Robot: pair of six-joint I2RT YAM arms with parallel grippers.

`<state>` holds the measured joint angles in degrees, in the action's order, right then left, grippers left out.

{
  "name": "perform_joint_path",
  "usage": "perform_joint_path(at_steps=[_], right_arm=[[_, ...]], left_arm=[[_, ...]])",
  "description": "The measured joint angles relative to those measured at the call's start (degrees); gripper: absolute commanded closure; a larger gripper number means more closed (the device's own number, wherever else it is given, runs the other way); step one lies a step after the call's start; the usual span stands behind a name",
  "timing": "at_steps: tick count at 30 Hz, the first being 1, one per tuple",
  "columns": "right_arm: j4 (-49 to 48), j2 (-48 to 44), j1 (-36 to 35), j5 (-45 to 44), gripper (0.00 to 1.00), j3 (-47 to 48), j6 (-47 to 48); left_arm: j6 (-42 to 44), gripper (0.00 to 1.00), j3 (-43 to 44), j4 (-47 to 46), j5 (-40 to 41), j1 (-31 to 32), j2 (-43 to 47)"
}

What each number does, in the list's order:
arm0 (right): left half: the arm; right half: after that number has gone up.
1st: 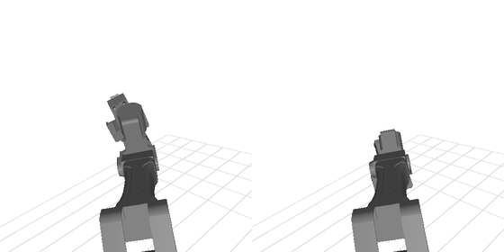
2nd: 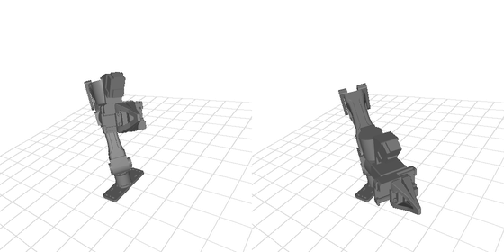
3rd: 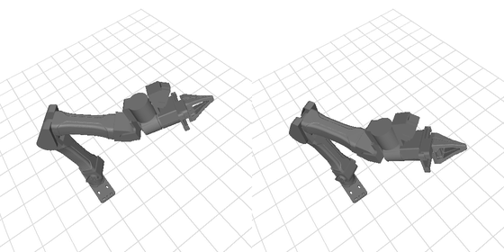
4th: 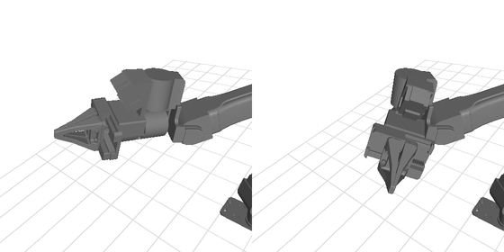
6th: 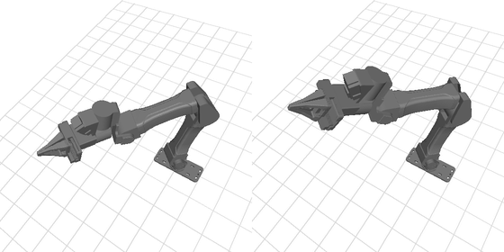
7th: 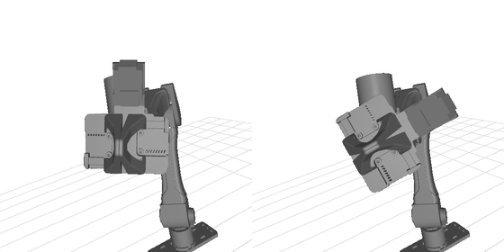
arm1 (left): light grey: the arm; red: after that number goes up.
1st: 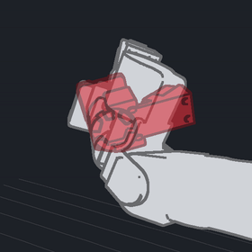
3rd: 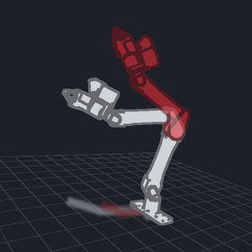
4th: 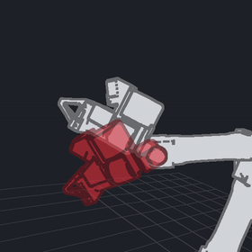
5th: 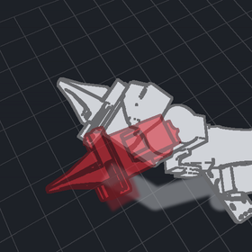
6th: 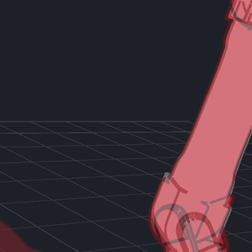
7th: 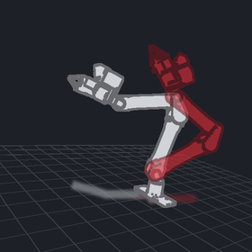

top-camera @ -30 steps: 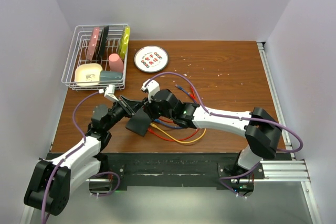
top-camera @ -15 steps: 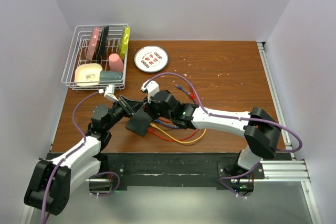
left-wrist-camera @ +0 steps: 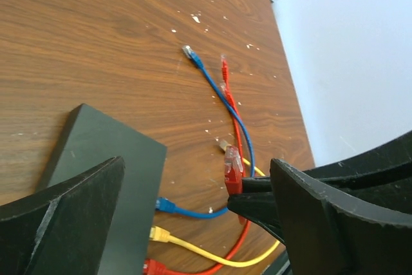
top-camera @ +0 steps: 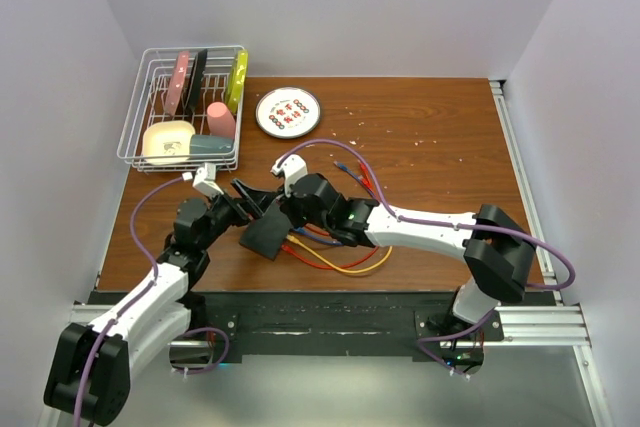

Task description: Insert the plug into the switch port

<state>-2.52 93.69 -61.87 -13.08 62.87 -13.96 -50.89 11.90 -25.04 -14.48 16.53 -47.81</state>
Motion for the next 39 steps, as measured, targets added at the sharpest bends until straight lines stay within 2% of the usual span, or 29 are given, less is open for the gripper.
perform_joint_path(at_steps=[7, 17, 30, 39], right_arm=[[0.0, -0.6, 1.4, -0.7, 1.00, -2.3, 0.6], [2.3, -3.5, 11.0, 0.0, 1.00, -7.1, 2.5], [6.8, -4.2, 11.2, 2.4, 1.00, -9.2, 7.0], [8.6, 1.8, 11.1, 6.3, 1.00, -8.0, 9.2]], left_arm=[[2.5, 0.00, 1.4, 2.5, 1.6, 0.0, -1.6], [6.9, 0.00, 3.7, 6.3, 4.6, -0.7, -5.2], [12.6, 0.00, 5.8, 5.6, 4.2, -4.1, -18.3], [15.1, 0.00, 5.8, 3.2, 0.3, -4.5, -22.9]])
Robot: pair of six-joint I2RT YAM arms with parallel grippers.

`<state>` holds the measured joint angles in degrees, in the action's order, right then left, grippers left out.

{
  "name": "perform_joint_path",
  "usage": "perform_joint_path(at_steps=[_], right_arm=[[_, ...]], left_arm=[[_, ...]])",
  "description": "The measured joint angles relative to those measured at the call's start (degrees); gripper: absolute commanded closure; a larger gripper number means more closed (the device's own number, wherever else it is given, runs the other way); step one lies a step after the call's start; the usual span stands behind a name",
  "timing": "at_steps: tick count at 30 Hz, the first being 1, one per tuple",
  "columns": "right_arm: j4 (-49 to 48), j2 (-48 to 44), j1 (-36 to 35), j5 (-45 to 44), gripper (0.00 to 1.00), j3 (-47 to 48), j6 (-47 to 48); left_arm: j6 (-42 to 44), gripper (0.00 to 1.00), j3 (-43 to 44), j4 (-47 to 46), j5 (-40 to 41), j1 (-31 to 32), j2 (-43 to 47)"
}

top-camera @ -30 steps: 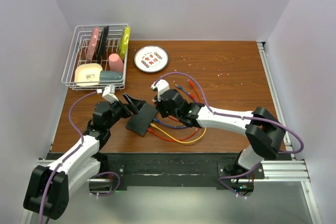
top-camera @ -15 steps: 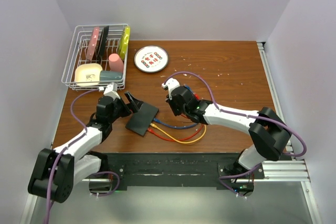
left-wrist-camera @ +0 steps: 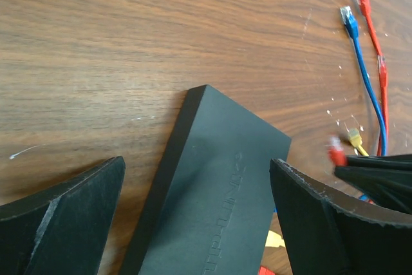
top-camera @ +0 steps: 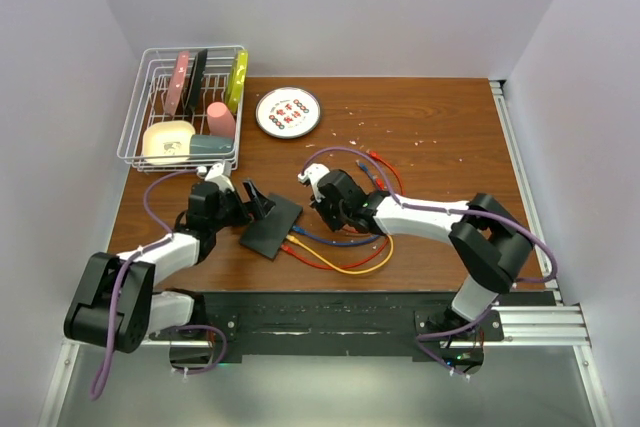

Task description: Insert the plug into the switch port

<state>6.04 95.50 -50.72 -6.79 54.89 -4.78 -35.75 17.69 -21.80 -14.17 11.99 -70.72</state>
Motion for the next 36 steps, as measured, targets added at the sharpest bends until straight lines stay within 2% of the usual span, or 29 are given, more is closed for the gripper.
perform_joint_path(at_steps=[8, 17, 36], right_arm=[[1.8, 4.2, -1.6, 1.9, 1.00, 1.9, 1.4], [3.1, 6.5, -3.5, 3.4, 1.00, 3.6, 2.7], [2.6, 6.6, -3.7, 3.4, 1.00, 4.2, 2.8]], left_arm=[[0.7, 0.02, 0.0, -3.3, -4.4, 0.0, -2.8], [0.7, 0.11, 0.6, -8.3, -9.1, -0.2, -8.3], [0.8, 0.23, 0.6, -7.7, -8.2, -0.3, -8.2]])
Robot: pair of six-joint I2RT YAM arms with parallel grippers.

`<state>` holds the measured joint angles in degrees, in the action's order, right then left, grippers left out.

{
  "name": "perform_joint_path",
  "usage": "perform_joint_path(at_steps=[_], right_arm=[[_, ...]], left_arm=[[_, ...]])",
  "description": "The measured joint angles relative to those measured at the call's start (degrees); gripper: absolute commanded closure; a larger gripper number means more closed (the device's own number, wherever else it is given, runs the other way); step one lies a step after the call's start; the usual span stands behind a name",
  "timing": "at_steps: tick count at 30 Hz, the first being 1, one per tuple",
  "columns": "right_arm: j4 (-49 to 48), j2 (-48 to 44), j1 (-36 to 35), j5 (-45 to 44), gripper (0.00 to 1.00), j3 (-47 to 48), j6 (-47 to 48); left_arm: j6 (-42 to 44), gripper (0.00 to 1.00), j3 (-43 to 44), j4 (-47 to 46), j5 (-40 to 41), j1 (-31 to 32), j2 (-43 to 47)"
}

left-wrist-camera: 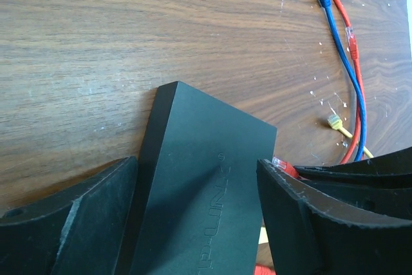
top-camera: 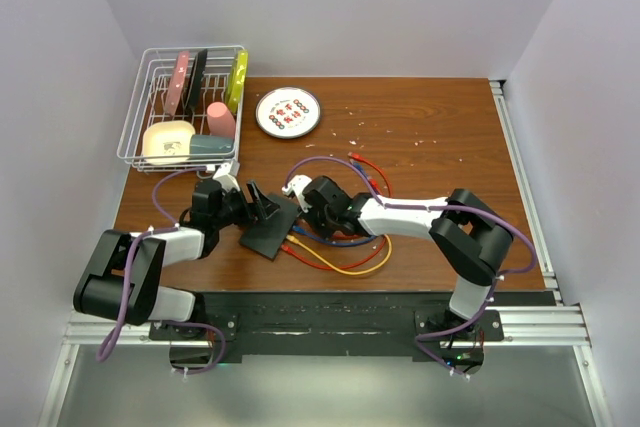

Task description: Insert the plug into the switch port

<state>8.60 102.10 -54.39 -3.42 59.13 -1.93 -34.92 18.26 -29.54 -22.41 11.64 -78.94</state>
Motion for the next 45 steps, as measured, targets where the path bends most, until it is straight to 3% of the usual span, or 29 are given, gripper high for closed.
perform_joint_path(at_steps=[11, 45], right_arm=[[-0.5, 1.0, -0.2, 0.2, 1.00, 1.5, 0.0], [-1.6, 1.5, -0.8, 0.0, 1.00, 2.4, -0.7]], left_arm=[[-0.2, 0.28, -0.1, 0.0, 0.8, 0.0, 0.0], [-0.4, 0.30, -0.2, 0.0, 1.2, -0.1, 0.0]])
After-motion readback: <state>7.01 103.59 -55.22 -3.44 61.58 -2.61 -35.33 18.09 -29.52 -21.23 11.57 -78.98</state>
